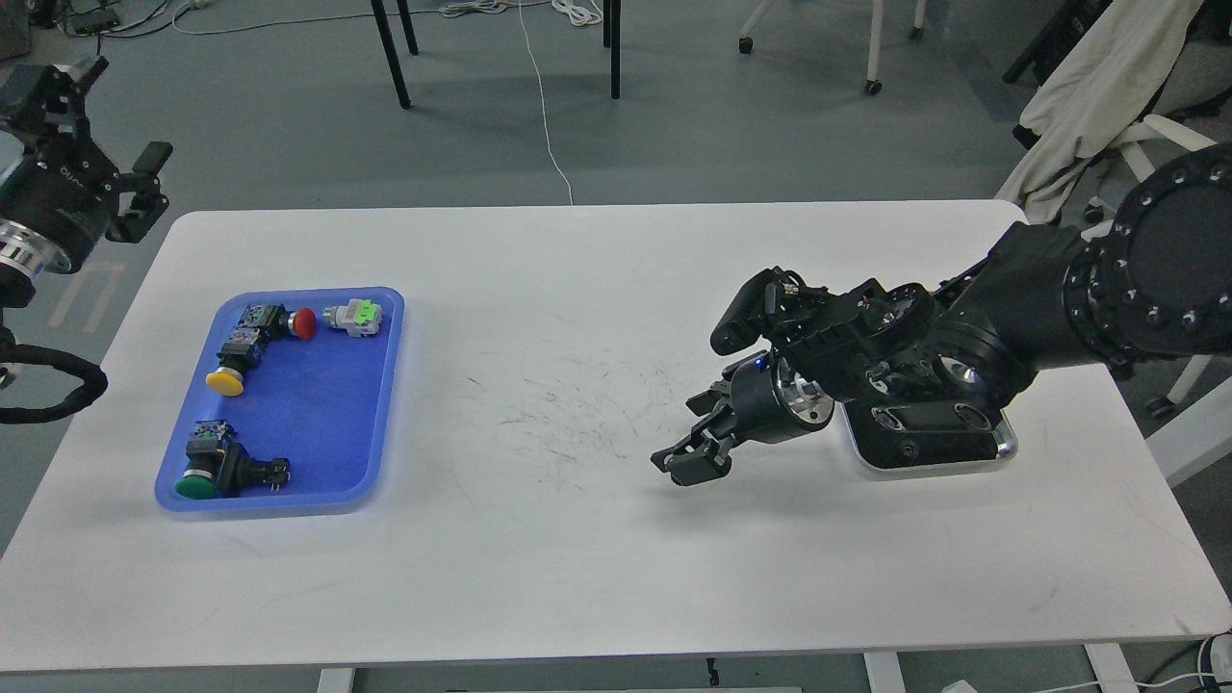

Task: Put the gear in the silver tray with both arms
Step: 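Close the right gripper fingers around the black gear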

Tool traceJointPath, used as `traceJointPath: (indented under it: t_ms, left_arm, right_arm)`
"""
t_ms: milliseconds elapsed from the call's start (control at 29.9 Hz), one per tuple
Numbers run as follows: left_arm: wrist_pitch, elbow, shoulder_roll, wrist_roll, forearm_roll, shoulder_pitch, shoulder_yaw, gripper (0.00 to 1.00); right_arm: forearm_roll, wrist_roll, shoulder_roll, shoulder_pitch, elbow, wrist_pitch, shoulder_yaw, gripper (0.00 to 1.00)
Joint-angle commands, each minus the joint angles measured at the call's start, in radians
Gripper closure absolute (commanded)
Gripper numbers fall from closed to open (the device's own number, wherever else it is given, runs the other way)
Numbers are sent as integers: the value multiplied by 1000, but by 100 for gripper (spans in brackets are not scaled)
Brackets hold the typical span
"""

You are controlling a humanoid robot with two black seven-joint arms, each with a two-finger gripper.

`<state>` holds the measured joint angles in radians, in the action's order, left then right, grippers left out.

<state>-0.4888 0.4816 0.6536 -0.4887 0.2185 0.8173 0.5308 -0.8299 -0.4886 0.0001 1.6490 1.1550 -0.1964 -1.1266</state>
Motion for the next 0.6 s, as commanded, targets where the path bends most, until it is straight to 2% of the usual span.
traceJointPath:
  t_ms: [0,568]
  left_arm:
    - [0,0,12,0,-1,0,0,2]
    - [0,0,35,0,-5,-1,-2,2]
  right_arm:
    - [2,0,0,-15,-1,-14,10,16]
    - [-14,0,0,-104,-11,-14,-61,17]
